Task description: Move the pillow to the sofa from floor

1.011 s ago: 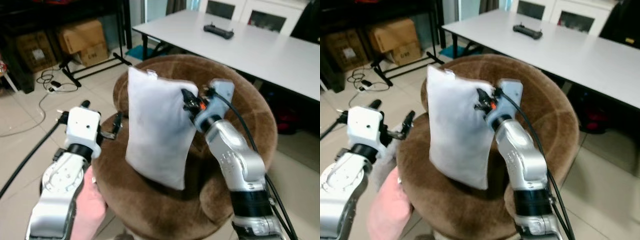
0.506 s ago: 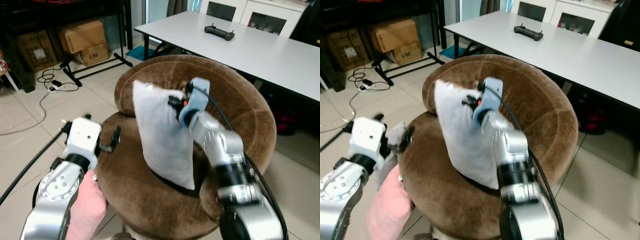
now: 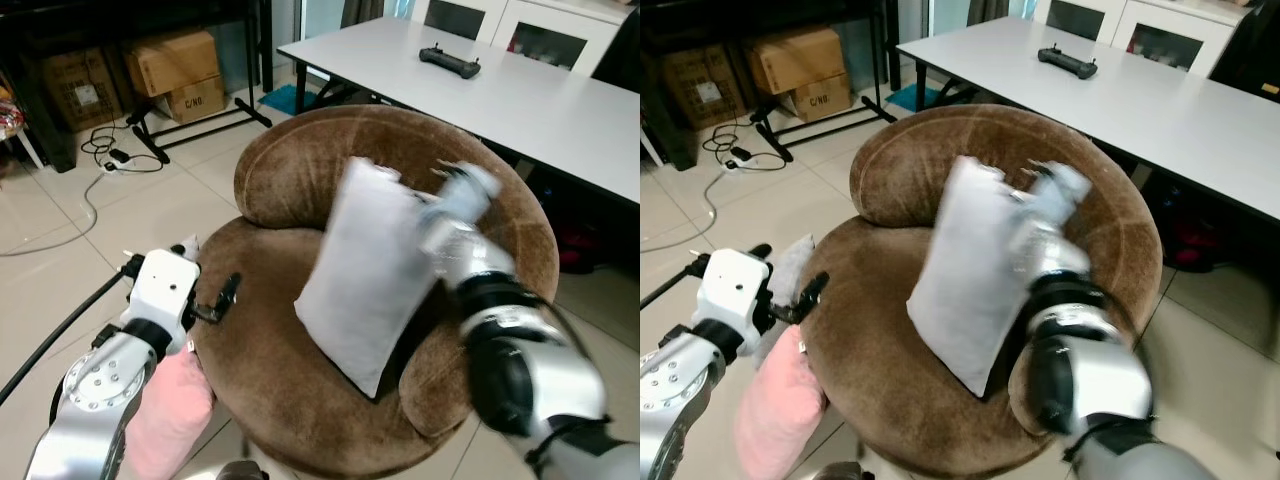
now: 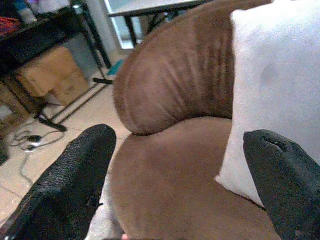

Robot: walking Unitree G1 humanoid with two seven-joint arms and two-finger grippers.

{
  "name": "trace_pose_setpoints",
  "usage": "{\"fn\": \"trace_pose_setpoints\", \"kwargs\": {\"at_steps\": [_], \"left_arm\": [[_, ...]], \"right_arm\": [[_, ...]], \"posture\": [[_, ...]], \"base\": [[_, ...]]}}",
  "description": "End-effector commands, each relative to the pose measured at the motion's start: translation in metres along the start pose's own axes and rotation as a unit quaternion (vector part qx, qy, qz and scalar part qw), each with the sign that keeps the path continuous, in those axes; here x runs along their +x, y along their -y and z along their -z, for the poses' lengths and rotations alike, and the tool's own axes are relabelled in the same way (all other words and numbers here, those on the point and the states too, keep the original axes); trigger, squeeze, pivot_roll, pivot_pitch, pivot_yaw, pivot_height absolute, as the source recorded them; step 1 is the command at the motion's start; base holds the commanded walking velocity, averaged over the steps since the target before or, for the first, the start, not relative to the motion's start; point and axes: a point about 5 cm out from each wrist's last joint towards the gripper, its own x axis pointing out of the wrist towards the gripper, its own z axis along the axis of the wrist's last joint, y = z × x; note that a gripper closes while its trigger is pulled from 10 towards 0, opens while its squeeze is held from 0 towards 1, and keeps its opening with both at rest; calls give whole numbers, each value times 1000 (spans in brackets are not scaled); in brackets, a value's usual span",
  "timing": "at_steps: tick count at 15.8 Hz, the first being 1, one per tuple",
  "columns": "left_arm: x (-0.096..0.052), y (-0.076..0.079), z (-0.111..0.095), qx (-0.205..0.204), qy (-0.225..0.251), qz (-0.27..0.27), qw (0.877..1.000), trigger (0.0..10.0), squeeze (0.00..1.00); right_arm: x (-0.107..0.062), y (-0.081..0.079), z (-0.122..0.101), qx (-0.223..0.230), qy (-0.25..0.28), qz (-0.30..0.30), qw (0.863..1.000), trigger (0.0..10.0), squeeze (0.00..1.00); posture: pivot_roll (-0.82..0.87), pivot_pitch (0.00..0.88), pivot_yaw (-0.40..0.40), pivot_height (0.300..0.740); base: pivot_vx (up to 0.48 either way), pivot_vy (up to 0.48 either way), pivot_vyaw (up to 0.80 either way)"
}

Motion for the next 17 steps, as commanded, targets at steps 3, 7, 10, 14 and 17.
{"fn": "trace_pose_setpoints", "kwargs": {"at_steps": [3,7,10,14,17], "left_arm": [[-4,9,-11,-20,21,74,997,10000,0],[-6,10,-10,-18,15,114,993,10000,0],[-8,13,-9,-20,10,126,992,10000,0],[-11,12,-8,-20,7,130,991,10000,0],[-11,11,-8,-18,5,129,991,10000,0]], "right_arm": [[8,48,-34,56,66,107,991,10000,0],[8,99,-29,70,69,213,972,10000,0],[6,108,1,84,35,220,971,10000,329],[-4,110,21,105,28,178,978,10000,1000],[-11,105,19,86,53,136,986,10000,1000]], "posture": [[200,0,-56,740],[189,0,-46,740],[189,0,-46,740],[187,0,-46,740],[184,0,-46,740]], "base": [[0,0,0],[0,0,0],[0,0,0],[0,0,0],[0,0,0]]}}
